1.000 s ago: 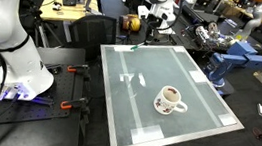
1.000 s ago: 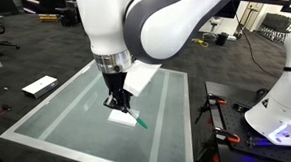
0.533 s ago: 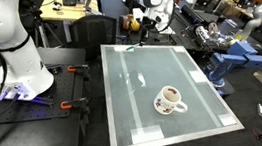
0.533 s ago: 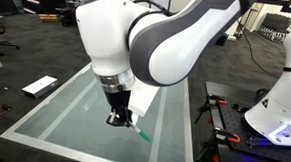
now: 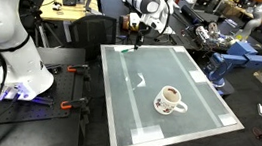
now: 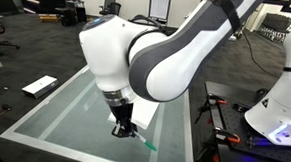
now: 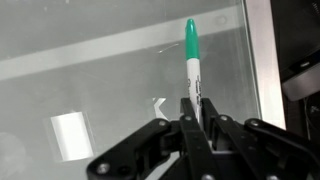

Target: Take the pen from the cup and put it on the table

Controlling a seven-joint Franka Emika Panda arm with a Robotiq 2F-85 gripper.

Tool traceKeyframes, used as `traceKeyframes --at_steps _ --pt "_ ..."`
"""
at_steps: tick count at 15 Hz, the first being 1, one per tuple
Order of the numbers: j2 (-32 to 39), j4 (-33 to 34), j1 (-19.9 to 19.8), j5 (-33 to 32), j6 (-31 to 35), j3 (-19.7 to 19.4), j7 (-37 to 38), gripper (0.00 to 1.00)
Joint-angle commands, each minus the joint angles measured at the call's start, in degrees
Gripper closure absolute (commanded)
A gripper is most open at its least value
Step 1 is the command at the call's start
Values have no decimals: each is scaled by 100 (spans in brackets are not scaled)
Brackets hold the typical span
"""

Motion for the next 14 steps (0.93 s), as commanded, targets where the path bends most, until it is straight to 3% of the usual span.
traceKeyframes --at_steps 1,9,14 --pt "83 43 6 189 -42 11 -116 60" --pt "-291 -252 137 59 134 -64 106 2" --pt "-858 -570 222 -118 279 -119 301 0"
